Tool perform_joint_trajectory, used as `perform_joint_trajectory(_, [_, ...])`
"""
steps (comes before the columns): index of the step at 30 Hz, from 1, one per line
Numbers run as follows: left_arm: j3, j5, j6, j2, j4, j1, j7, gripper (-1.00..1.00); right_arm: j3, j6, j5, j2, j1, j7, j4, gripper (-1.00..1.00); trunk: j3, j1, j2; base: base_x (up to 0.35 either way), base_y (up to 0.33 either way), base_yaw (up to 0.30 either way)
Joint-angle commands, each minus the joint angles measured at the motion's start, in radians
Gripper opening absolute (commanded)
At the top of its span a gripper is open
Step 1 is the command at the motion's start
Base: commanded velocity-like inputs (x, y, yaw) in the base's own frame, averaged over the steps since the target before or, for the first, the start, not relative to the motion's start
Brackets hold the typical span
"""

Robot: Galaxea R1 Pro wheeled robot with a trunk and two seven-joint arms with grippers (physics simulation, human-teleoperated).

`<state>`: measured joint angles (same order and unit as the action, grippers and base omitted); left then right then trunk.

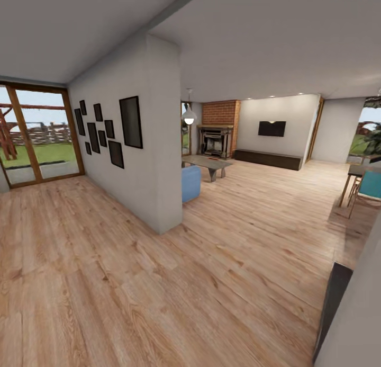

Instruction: Move the two storage containers from the living room to the garage. In the garage, place one container on the floor and stack the other container on top of it (either order is fine).

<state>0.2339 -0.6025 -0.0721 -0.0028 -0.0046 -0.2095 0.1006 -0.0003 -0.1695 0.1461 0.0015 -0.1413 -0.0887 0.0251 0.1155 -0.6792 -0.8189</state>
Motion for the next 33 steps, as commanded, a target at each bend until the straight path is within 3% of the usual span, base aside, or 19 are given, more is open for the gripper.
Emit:
perform_joint_trajectory(1, [0.008,-0.007,-0.002,0.000,0.000,-0.001,0.004,1.00,0.000,-0.004,0.011,0.000,-0.001,-0.004,0.003,1.00,0.002,-0.001,-0.001,0.325,0.000,0.000])
perform_joint_trajectory(9, [0.008,-0.007,-0.003,0.000,0.000,-0.001,0.004,1.00,0.002,-0.004,0.012,0.001,-0.001,0.004,0.003,1.00,0.002,-0.001,-0.001,0.325,0.000,-0.040])
perform_joint_trajectory(27, [0.008,-0.007,-0.001,0.000,0.000,-0.001,0.004,1.00,0.001,-0.004,0.010,0.002,-0.001,0.004,0.003,1.00,0.002,-0.001,-0.001,0.325,0.000,-0.233])
perform_joint_trajectory(33, [0.008,-0.007,-0.001,0.000,0.000,-0.001,0.004,1.00,0.002,-0.004,0.010,0.002,-0.001,0.004,0.003,1.00,0.002,-0.001,-0.001,0.325,0.000,-0.072])
